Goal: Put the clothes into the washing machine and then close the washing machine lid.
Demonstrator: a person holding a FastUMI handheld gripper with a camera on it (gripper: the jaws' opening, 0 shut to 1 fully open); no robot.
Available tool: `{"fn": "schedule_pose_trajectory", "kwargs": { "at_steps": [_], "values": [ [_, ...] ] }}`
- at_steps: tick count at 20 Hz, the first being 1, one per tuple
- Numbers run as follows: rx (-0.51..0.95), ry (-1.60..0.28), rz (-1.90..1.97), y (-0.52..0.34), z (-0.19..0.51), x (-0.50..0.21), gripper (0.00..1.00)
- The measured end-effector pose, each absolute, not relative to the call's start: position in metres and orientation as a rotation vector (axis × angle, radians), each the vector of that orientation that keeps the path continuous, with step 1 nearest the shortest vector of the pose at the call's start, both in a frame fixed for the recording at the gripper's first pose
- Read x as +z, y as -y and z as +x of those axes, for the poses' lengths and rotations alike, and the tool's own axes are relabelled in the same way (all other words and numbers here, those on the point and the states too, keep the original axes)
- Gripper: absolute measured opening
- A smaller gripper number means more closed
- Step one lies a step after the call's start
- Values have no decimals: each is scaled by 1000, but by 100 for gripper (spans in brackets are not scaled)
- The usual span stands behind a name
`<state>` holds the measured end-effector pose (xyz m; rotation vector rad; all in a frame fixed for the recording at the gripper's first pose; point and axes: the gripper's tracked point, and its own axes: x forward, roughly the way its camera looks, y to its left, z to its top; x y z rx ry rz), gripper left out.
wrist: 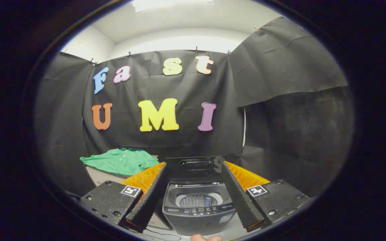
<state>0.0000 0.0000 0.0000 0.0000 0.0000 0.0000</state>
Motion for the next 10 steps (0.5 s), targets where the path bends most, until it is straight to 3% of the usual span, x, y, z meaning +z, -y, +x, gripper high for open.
{"fn": "schedule_pose_trajectory", "kwargs": {
  "at_steps": [10],
  "values": [
    [61, -43, -2, -33, 7, -14, 100]
  ]
}}
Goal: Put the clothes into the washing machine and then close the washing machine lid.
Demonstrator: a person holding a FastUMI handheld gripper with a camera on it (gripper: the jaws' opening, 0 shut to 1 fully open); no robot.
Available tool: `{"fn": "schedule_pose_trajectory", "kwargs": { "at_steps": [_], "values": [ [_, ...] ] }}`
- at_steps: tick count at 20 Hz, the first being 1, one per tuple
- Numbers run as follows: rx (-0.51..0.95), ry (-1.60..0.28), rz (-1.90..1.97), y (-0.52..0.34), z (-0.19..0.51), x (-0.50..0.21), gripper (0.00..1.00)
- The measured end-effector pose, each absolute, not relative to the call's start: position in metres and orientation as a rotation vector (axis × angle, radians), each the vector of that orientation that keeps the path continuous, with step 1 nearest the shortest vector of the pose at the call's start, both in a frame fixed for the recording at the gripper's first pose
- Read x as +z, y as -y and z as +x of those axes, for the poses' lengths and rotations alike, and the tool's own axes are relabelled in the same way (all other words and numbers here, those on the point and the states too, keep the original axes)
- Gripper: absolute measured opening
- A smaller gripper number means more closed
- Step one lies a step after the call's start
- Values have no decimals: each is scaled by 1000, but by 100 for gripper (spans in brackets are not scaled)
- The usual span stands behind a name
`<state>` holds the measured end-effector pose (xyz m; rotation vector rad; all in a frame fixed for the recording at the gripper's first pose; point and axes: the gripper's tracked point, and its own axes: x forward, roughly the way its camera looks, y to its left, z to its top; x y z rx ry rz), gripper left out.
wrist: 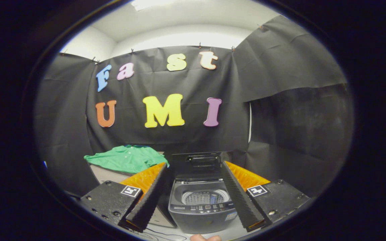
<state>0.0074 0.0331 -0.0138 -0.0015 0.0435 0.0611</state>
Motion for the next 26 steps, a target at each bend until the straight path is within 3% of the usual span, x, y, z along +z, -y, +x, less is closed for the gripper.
{"fn": "schedule_pose_trajectory", "kwargs": {
  "at_steps": [8, 20, 26],
  "values": [
    [138, -14, -25, -96, 13, 3, 100],
    [141, 7, -47, -192, 20, 48, 100],
    [217, -55, -44, -242, 48, 47, 100]
  ]
}}
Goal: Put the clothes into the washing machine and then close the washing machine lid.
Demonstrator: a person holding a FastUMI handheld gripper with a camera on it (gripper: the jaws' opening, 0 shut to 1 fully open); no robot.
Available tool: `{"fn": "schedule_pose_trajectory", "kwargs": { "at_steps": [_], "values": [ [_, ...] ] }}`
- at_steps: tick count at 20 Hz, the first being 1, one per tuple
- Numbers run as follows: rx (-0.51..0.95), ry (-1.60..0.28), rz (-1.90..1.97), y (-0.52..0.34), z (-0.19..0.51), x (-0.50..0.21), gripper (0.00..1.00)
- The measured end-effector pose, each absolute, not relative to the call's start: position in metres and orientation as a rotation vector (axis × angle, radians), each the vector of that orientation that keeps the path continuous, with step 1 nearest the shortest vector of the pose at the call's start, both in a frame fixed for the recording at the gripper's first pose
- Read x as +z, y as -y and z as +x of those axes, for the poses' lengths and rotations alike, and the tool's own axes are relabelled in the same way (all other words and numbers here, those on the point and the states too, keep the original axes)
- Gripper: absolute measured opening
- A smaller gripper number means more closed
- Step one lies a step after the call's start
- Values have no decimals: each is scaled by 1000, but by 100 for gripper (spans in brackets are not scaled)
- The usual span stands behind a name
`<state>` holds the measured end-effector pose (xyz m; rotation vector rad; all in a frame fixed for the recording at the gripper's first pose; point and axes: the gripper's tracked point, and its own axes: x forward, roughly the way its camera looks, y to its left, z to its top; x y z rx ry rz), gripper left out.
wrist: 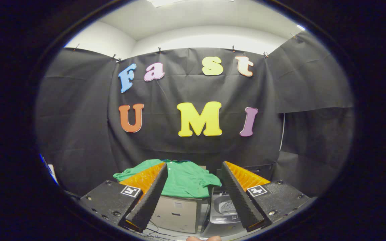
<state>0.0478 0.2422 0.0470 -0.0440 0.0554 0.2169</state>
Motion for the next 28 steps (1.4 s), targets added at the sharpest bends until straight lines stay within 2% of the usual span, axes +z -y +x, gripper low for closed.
{"fn": "schedule_pose_trajectory", "kwargs": {
  "at_steps": [7, 12, 18, 28],
  "values": [
    [387, -257, -45, -309, 113, 14, 100],
    [459, -549, -18, -350, 172, -26, 100],
    [430, -830, -90, -381, 230, -66, 100],
    [280, -1219, -145, -405, 292, -125, 99]
  ]
}}
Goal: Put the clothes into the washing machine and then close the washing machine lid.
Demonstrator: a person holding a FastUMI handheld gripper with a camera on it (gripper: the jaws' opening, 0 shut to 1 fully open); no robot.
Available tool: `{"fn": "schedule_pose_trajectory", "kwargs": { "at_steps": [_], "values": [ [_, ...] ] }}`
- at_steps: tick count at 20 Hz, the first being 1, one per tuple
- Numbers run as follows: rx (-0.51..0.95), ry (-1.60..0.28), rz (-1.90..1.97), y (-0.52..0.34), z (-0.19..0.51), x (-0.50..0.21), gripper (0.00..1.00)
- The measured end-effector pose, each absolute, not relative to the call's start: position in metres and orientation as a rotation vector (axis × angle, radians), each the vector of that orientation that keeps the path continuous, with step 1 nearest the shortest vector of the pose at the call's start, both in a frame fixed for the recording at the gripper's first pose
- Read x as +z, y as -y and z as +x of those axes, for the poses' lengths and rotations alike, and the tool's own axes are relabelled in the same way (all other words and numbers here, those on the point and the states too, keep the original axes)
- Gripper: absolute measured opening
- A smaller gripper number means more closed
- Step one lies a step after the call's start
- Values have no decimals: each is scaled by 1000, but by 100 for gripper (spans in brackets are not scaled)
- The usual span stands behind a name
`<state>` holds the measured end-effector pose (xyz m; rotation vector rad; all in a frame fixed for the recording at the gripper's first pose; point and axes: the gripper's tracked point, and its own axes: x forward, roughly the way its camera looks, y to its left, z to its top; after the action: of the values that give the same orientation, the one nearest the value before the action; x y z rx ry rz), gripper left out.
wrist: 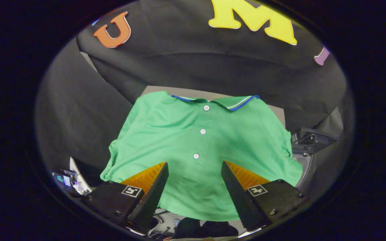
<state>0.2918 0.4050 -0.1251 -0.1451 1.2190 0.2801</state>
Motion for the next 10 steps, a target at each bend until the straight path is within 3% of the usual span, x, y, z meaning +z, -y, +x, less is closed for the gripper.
{"fn": "schedule_pose_trajectory", "kwargs": {
  "at_steps": [10],
  "values": [
    [158, -1362, -151, -401, 314, -153, 98]
  ]
}}
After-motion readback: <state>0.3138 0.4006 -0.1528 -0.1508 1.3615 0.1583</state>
